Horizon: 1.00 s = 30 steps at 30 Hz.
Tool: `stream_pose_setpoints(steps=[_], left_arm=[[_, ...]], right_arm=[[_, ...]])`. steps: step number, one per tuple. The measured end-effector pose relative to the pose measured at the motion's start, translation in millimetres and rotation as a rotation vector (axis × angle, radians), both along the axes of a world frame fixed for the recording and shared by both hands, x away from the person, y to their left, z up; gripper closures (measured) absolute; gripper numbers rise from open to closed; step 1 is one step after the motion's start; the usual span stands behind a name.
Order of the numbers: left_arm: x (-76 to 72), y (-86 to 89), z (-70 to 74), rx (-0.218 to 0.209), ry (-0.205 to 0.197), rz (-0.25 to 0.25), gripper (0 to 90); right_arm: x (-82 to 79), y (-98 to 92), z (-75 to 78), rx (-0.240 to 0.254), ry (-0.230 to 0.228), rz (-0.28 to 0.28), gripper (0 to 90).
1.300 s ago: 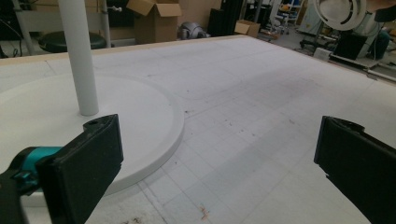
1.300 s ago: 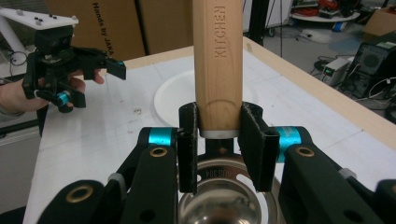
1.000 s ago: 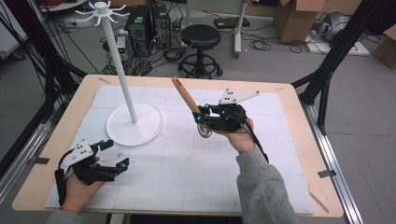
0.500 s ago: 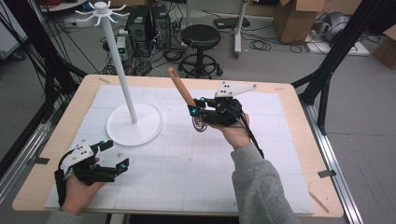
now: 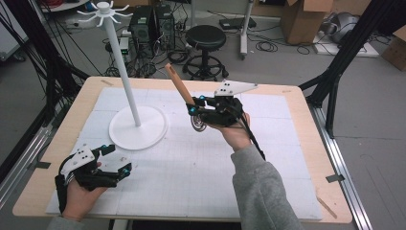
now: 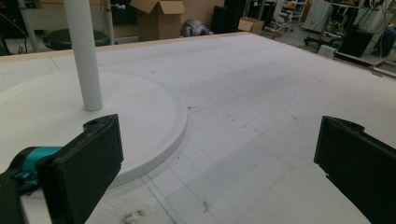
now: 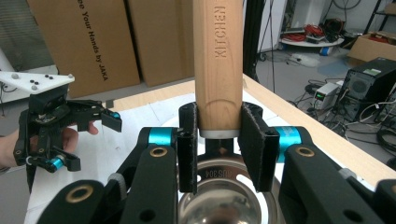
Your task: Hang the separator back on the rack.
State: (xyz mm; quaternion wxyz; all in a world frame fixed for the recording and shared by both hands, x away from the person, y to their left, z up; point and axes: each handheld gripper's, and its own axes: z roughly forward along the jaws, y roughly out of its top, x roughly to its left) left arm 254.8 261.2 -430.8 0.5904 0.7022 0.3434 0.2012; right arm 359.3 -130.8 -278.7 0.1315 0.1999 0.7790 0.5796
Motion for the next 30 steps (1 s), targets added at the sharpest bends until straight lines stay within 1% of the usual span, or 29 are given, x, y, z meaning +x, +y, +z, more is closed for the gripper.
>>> stream_pose_setpoints(steps=[2, 4, 6, 8, 14, 22, 30], left_arm=[[-0.7, 0.9, 0.0, -0.001, -0.002, 0.006, 1.8], [-1.6, 1.8, -0.2, -0.002, 0.000, 0.009, 1.8], [-2.7, 3.2, -0.4, 0.005, 0.001, 0.012, 1.8], [-3.9, 4.5, -0.2, 0.001, 0.000, 0.014, 1.8], [-6.7, 7.6, 0.5, -0.008, -0.007, 0.011, 1.8], [-7.3, 10.3, -0.3, -0.011, 0.001, 0.024, 1.7], [-8.3, 10.7, 0.1, -0.012, -0.003, 0.025, 1.8]], right_arm=[[0.5, 1.8, 2.0, 0.009, 0.003, 0.004, 69.7], [0.9, 3.4, 4.8, 0.012, -0.004, 0.004, 69.7], [1.3, 5.5, 7.8, 0.019, -0.006, 0.008, 69.7], [1.6, 8.2, 10.7, 0.022, -0.003, 0.009, 69.7], [2.1, 19.0, 18.8, 0.027, -0.015, 0.012, 69.7], [2.5, 28.5, 25.6, 0.044, -0.034, 0.019, 69.7], [4.5, 37.4, 34.8, 0.051, -0.044, 0.004, 69.6]])
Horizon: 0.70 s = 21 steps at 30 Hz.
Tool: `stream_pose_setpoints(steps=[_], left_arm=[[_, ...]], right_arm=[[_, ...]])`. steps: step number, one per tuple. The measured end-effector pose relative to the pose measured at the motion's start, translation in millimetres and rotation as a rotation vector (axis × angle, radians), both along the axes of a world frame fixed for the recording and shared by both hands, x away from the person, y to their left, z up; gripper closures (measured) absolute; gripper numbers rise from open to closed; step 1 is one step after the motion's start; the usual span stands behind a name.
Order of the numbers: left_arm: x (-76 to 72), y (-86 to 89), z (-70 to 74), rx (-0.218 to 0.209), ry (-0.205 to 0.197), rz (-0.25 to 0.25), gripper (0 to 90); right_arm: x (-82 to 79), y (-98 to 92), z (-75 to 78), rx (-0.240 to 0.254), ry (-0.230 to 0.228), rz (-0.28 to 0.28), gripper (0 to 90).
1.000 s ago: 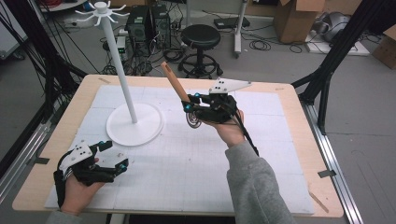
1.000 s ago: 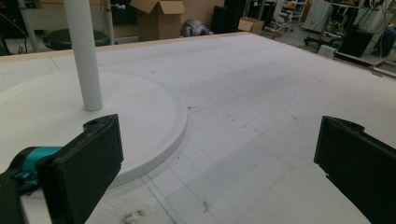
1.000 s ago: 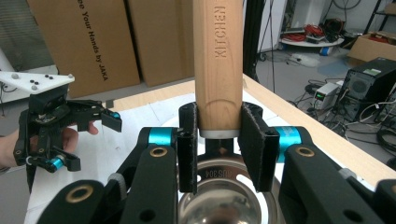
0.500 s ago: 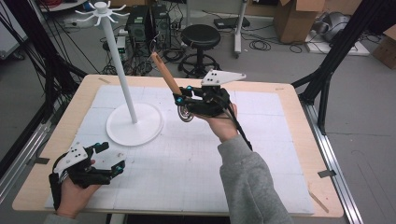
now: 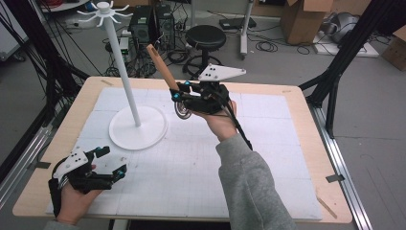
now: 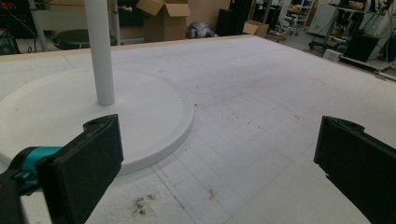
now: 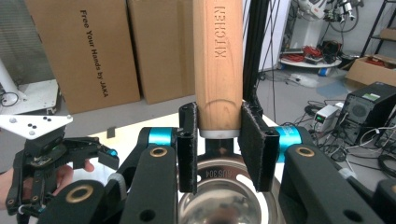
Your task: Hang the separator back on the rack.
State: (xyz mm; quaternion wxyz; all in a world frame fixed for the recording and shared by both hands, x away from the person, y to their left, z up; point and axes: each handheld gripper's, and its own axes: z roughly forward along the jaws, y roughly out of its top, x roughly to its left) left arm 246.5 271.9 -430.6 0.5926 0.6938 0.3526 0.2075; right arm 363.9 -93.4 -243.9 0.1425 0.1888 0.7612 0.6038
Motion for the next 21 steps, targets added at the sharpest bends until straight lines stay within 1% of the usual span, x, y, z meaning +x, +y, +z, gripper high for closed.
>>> stream_pose_setpoints(steps=[2, 4, 7, 13, 21], left_arm=[[0.1, 0.2, -0.1, 0.000, 0.000, 0.000, 1.8], [0.3, -0.1, -0.4, -0.001, 0.006, -0.001, 1.8], [-0.1, -0.8, 0.0, -0.002, 0.004, -0.005, 1.8], [-1.3, -0.7, 0.2, -0.004, 0.003, -0.006, 1.8], [-3.5, 2.0, 0.6, -0.004, 0.001, -0.001, 1.8]], right_arm=[[0.6, 1.7, 1.6, 0.002, -0.004, -0.003, 69.6], [1.4, 3.6, 3.6, 0.010, 0.004, -0.003, 69.7], [1.6, 6.8, 7.5, 0.014, -0.005, -0.003, 69.6], [2.6, 12.4, 11.7, 0.007, -0.010, -0.002, 69.7], [6.8, 14.2, 18.3, 0.000, -0.013, -0.004, 69.7]])
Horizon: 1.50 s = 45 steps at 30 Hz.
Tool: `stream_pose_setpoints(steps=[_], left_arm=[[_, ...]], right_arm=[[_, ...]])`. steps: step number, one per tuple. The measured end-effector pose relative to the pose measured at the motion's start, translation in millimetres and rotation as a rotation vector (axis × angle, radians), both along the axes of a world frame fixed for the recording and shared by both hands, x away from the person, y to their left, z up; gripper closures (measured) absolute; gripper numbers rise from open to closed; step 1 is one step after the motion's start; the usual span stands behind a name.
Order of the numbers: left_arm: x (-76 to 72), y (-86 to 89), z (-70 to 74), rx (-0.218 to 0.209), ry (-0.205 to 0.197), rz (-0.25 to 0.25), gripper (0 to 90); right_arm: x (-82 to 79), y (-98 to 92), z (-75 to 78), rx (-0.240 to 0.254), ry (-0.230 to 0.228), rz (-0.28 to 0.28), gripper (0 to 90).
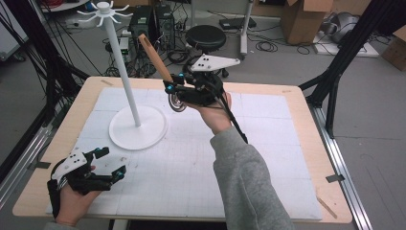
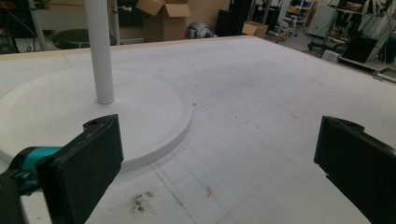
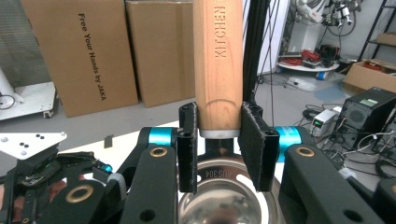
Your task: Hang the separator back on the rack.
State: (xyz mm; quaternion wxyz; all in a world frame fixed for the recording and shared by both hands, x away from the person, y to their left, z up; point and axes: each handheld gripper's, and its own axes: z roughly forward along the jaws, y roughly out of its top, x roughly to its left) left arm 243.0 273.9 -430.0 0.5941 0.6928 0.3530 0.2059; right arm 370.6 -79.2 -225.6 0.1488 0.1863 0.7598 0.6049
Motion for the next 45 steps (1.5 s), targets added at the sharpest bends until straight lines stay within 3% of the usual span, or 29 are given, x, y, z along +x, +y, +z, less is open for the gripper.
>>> stream_pose_setpoints(steps=[16, 22, 45], left_arm=[[-3.8, 4.8, 1.8, -0.016, -0.005, 0.013, 1.7], [-4.6, 4.4, 1.2, -0.006, -0.002, 0.009, 1.8], [-8.9, 11.2, 1.4, -0.015, -0.002, 0.032, 1.7]], right_arm=[[5.7, 13.5, 14.1, -0.017, -0.003, -0.025, 69.7], [6.2, 20.4, 16.6, -0.005, -0.033, -0.019, 69.7], [10.9, 40.1, 20.6, 0.027, -0.040, -0.022, 69.7]])
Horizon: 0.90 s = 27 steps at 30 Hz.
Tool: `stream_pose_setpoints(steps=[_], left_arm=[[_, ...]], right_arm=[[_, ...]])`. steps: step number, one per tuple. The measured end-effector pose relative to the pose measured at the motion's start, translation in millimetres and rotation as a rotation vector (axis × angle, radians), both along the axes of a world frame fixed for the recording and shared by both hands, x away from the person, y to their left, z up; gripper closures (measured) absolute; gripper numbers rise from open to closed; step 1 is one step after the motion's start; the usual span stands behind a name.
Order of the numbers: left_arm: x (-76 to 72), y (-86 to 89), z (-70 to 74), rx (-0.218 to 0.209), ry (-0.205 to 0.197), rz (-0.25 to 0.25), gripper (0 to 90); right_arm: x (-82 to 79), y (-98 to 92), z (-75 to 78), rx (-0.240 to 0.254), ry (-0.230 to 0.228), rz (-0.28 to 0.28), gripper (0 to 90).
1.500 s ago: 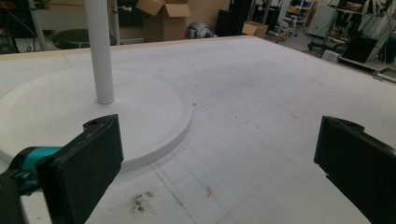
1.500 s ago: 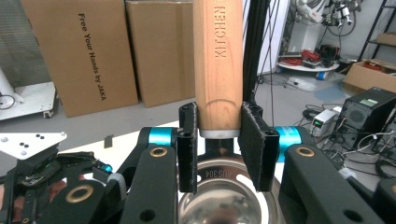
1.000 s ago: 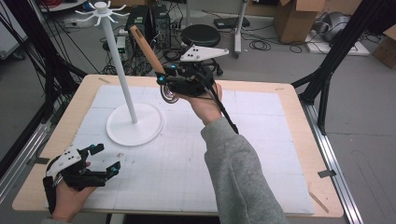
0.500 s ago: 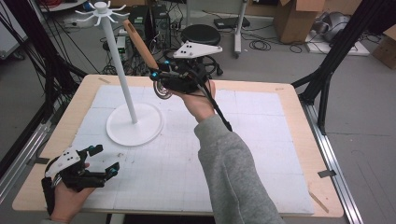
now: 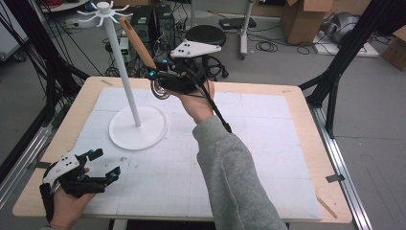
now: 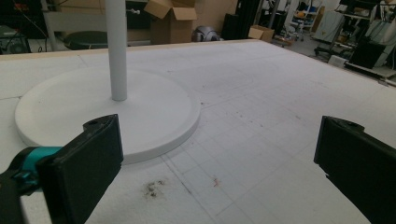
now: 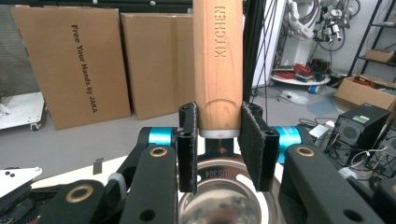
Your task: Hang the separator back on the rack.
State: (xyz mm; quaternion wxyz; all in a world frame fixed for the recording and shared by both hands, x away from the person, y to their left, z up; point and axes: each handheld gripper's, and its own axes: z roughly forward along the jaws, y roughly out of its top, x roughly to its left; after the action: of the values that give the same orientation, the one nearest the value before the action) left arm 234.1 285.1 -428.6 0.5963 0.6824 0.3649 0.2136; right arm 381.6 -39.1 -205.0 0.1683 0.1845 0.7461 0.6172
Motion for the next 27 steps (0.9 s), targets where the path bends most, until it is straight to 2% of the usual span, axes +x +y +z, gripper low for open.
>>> stream_pose_setpoints(steps=[4, 16, 27], left_arm=[[-1.2, 0.8, 0.1, 0.000, 0.001, 0.001, 1.8], [-2.6, 2.0, -0.1, -0.003, 0.005, 0.002, 1.8], [-2.1, 0.5, -0.3, 0.006, 0.007, -0.004, 1.8]], right_arm=[[0.6, 1.9, 0.0, 0.021, 0.012, 0.018, 69.7], [2.6, 7.9, -1.9, 0.016, 0.004, 0.000, 69.7], [7.1, 10.2, -5.8, 0.015, 0.019, -0.006, 69.7]])
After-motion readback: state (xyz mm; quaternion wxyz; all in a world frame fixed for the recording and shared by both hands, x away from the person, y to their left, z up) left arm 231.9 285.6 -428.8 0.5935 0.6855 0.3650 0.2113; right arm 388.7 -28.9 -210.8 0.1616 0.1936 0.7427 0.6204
